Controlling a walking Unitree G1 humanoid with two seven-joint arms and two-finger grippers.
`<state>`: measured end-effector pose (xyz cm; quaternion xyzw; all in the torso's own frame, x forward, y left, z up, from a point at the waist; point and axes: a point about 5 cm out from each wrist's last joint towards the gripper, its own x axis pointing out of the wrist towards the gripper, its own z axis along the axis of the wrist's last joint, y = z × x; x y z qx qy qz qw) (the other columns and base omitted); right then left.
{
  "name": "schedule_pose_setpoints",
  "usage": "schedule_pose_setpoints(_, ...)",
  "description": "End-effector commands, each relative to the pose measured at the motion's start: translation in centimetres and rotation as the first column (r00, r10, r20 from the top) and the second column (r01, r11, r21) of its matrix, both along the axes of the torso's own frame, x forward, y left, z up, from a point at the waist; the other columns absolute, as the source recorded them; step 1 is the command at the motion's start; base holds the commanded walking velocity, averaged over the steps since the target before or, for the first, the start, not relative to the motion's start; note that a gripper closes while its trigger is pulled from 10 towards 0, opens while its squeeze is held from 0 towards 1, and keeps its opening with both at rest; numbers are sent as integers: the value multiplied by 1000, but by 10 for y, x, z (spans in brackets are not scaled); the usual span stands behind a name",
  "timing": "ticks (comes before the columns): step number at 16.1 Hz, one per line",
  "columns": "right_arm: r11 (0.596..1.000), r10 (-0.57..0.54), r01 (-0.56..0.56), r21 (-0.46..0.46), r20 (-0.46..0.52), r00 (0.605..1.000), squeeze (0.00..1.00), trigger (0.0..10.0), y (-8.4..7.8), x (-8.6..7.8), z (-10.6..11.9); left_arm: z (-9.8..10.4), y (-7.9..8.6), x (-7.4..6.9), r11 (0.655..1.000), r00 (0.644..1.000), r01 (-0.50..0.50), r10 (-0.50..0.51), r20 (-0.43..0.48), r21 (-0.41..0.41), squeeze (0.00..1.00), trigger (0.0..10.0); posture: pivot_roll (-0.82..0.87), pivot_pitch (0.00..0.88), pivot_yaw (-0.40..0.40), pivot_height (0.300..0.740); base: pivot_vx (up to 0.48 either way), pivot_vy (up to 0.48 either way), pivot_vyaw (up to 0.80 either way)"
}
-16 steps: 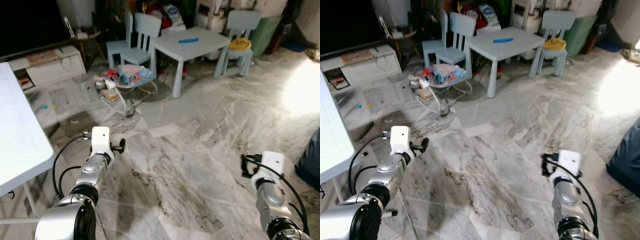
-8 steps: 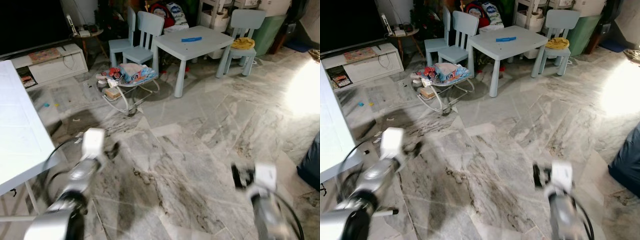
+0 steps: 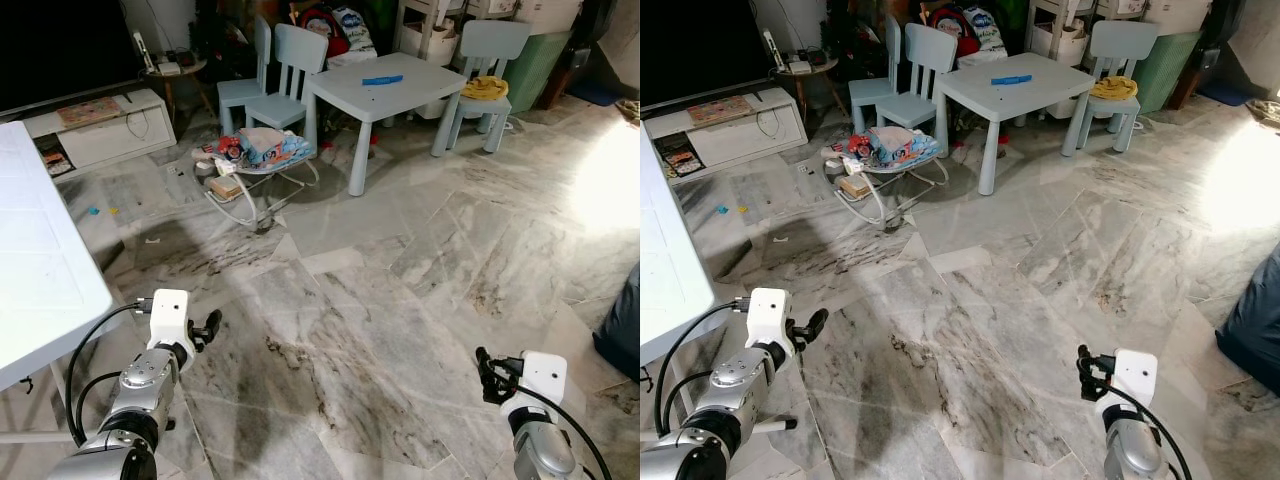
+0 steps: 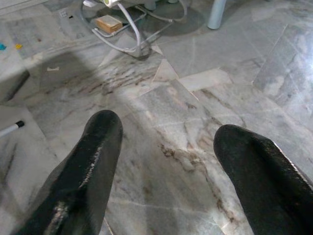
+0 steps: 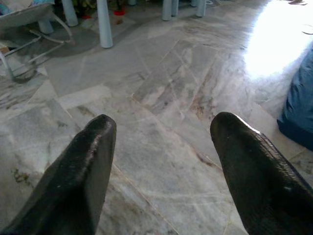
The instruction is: Hang keys on a hook
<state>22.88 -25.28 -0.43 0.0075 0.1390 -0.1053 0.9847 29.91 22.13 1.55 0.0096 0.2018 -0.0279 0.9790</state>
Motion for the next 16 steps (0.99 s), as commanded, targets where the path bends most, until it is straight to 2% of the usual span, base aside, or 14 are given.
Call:
schedule_pose_setpoints(1, 999, -30, 30, 11, -3, 1000, 0, 0, -3, 0, 1, 1, 0, 0, 1000, 1000, 14, -14, 10, 8, 0, 0, -11, 0, -20, 740, 0, 0, 0)
schedule_pose_setpoints(2, 999, -42, 43, 20, -18, 999, 0, 0, -6, -1, -1, -2, -2, 0, 999, 999, 25, -24, -24, 26, 0, 7765, -11, 0, -20, 740, 0, 0, 0)
schedule_pose_setpoints(3, 999, -45, 46, 24, -27, 999, 0, 0, -7, -1, -2, -4, -4, -1, 999, 999, 27, -26, -40, 24, 0, 10000, -11, 0, -20, 740, 0, 0, 0)
schedule_pose_setpoints(4, 997, -68, 70, 35, -65, 996, 0, 10000, -9, -2, -7, -7, -6, -3, 1000, 998, 21, -21, -66, -5, 0, 10000, -11, 0, -20, 740, 0, 0, 0)
schedule_pose_setpoints(6, 989, -109, 121, 86, -124, 986, 0, 10000, -12, -6, -15, -14, -9, -7, 1000, 994, 9, -10, -111, -14, 0, 10000, -10, 0, -20, 740, 0, 0, 0)
schedule_pose_setpoints(7, 988, -111, 128, 90, -170, 979, 0, 10000, -11, -10, -22, -21, -10, -13, 1000, 989, -6, 3, -149, -18, 1000, 10000, -9, 0, -19, 740, 0, 0, 0)
schedule_pose_setpoints(8, 986, -106, 131, 101, -219, 970, 0, 10000, -8, -15, -30, -29, -14, -20, 1000, 981, -7, 3, -192, -17, 1000, 10000, -9, 0, -19, 740, 0, 0, 0)
schedule_pose_setpoints(9, 985, -108, 136, 106, -234, 966, 1000, 10000, -6, -16, -33, -32, -15, -22, 1000, 979, -4, 1, -205, -15, 1000, 10000, -13, 0, -19, 740, 0, 0, 0)
schedule_pose_setpoints(12, 964, -157, 215, 156, -319, 934, 1000, 10000, -6, -26, -44, -43, -13, -35, 1000, 961, -19, 22, -274, 14, 1000, 10000, -10, 0, -19, 740, 0, 0, 0)
schedule_pose_setpoints(13, 966, -141, 210, 152, -373, 917, 1000, 10000, -2, -31, -51, -45, -12, -37, 999, 955, -15, 23, -295, 29, 1000, 10000, -16, 0, -15, 740, 0, 0, 0)
schedule_pose_setpoints(16, 967, -122, 205, 152, -431, 894, 1000, 10000, 5, -35, -58, -48, -10, -40, 999, 946, -25, 37, -323, 42, 1000, 10000, -13, 0, -15, 740, 0, 0, 0)
